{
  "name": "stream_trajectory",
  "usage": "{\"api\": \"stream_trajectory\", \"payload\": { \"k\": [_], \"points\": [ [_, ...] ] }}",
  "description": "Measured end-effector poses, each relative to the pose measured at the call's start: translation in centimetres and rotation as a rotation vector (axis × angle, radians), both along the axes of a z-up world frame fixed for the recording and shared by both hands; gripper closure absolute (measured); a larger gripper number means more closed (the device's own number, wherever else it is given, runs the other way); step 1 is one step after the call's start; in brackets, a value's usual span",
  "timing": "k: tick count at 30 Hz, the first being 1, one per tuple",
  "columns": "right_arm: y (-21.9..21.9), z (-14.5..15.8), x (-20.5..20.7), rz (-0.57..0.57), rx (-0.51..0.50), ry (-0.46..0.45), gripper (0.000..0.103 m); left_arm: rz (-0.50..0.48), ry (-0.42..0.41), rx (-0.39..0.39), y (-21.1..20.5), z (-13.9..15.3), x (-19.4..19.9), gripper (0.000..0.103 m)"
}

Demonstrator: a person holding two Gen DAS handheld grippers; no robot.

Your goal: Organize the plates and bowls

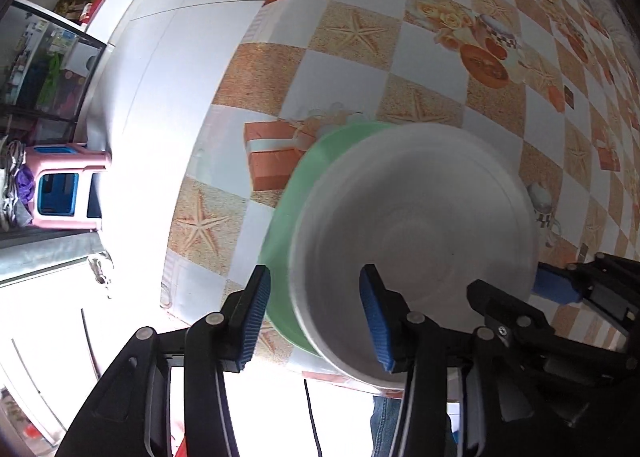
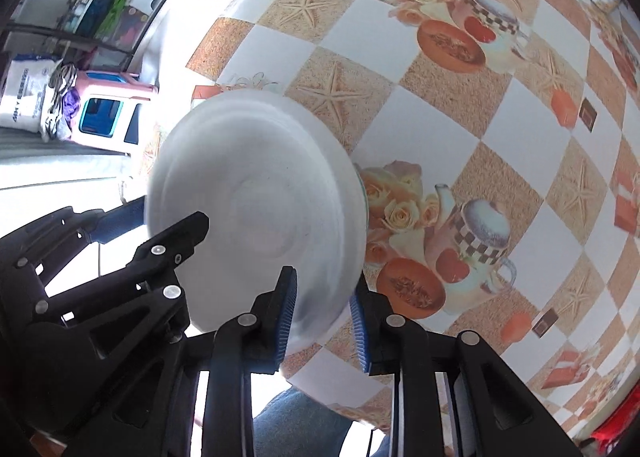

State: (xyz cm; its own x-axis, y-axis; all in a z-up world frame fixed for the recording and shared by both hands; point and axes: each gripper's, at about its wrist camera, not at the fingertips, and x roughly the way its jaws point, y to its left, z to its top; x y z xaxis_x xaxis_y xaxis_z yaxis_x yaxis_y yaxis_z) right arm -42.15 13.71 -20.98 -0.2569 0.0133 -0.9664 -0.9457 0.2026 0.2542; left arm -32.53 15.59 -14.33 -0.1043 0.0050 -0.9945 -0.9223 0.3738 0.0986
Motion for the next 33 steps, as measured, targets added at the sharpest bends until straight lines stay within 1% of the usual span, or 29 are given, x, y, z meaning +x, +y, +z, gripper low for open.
{"api": "stream_trajectory", "payload": {
  "k": [1, 2, 3, 4, 5, 7, 8, 9, 10, 13, 16, 18, 23, 25, 29, 31, 33],
  "points": [
    [0.1, 0.1, -0.2, 0.004, 0.001, -0.005, 0.059, 0.008, 0.021, 0.020, 0.1, 0.1, -0.3, 0.045],
    [0.1, 0.2, 0.2, 0.001, 0.002, -0.026, 0.048, 0.009, 0.022, 0.030, 0.4, 0.4, -0.5, 0.039],
    [-0.1, 0.4, 0.3, -0.006, 0.006, -0.054, 0.028, 0.010, 0.009, 0.039, 0.4, 0.6, -0.8, 0.036],
    [-0.4, 0.9, 0.8, -0.017, 0.020, -0.069, 0.016, 0.012, 0.001, 0.057, 0.4, 0.9, -1.1, 0.029],
    [-0.8, 1.4, 1.4, -0.029, 0.040, -0.058, 0.015, 0.008, -0.006, 0.079, 0.3, 1.1, -1.2, 0.021],
    [-1.0, 2.0, 2.2, -0.055, 0.053, -0.050, 0.015, -0.017, -0.034, 0.130, 0.1, 2.0, -0.9, 0.014],
    [-1.2, 2.3, 2.6, -0.063, 0.056, -0.057, 0.015, -0.030, -0.057, 0.147, -0.1, 2.4, -0.6, 0.008],
    [-1.3, 2.6, 3.0, -0.072, 0.063, -0.065, 0.008, -0.044, -0.073, 0.146, -0.2, 2.8, 0.0, 0.002],
    [-1.5, 2.8, 3.3, -0.078, 0.070, -0.066, 0.000, -0.061, -0.088, 0.138, -0.4, 3.2, 0.9, 0.000],
    [-2.7, 3.6, 4.6, -0.109, 0.084, -0.065, 0.000, -0.136, -0.095, 0.136, -1.5, 3.9, 3.6, 0.000],
    [-4.5, 4.3, 6.4, -0.169, 0.079, -0.085, 0.000, -0.198, -0.063, 0.158, -2.9, 4.9, 6.1, 0.000],
    [-6.8, 5.5, 8.2, -0.206, 0.078, -0.077, 0.000, -0.224, -0.047, 0.164, -3.4, 5.1, 7.1, 0.000],
    [-8.9, 6.9, 10.2, -0.269, 0.078, -0.095, 0.000, -0.292, -0.032, 0.158, -4.5, 5.2, 8.6, 0.000],
    [-9.4, 7.2, 10.8, -0.289, 0.080, -0.084, 0.000, -0.309, -0.023, 0.160, -4.9, 5.1, 8.8, 0.000],
    [-9.4, 8.1, 10.6, -0.277, 0.106, -0.085, 0.000, -0.319, -0.010, 0.149, -5.5, 5.0, 8.6, 0.000],
    [-9.1, 8.7, 9.9, -0.242, 0.118, -0.093, 0.000, -0.308, -0.003, 0.149, -5.6, 5.1, 8.1, 0.000],
    [-8.6, 9.2, 8.9, -0.187, 0.131, -0.124, 0.000, -0.294, 0.002, 0.148, -5.7, 5.2, 7.4, 0.000]
  ]
}}
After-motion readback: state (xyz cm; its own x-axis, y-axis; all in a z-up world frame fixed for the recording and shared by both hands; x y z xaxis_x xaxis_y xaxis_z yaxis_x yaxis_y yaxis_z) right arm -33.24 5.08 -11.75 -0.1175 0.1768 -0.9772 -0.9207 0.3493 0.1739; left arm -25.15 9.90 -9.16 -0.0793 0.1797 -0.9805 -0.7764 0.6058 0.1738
